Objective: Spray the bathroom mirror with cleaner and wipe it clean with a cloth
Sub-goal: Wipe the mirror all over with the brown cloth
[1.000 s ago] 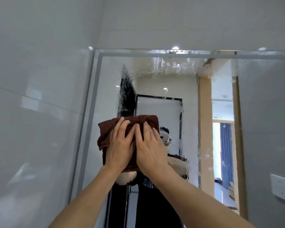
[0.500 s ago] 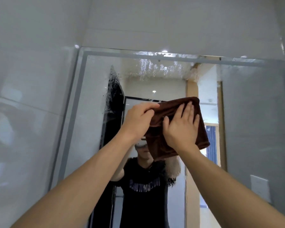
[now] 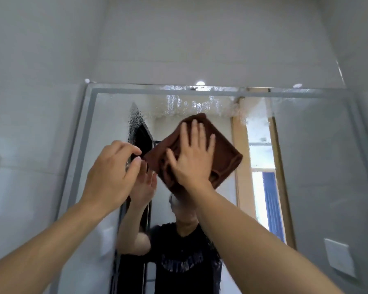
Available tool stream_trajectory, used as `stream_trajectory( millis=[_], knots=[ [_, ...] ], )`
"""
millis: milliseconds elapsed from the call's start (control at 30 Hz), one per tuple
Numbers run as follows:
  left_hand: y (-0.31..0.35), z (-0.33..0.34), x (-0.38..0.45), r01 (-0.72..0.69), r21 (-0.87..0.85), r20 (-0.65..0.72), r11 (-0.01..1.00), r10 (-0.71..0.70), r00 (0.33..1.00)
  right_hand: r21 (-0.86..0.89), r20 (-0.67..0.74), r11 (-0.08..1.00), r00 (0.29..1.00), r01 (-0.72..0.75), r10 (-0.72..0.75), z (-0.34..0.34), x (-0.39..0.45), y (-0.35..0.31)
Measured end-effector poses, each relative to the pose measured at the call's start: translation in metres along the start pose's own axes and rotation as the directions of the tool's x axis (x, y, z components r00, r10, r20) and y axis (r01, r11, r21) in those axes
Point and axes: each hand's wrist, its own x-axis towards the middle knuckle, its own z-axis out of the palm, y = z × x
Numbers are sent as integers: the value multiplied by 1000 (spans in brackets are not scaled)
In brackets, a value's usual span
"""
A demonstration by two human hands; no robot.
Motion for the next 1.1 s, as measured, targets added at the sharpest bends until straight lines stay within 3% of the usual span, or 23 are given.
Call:
stream_trajectory(
  millis=[100,267,500,700,900,1100],
  knots=[
    [-3,-2,-3,0,49,-5,999,0,1000,11,8,991,991,132,-132,7,7,-18],
    [15,25,11,35,56,-12,998,-34,999,-41,-31,986,986,164,-165,6,20,23],
    [59,63,45,-73,93,39,993,70,997,-97,-46,995,999,3,-8,-23,40,128],
    [85,65,52,-185,165,133,969,165,977,-81,-56,956,959,-282,278,-42,59,199],
    [58,33,50,-220,238,147,946,188,971,-26,-92,945,942,-325,321,-32,97,149],
    [6,-7,59,-130,327,118,936,96,988,18,-90,999,995,-38,40,-7,125,22]
  ],
)
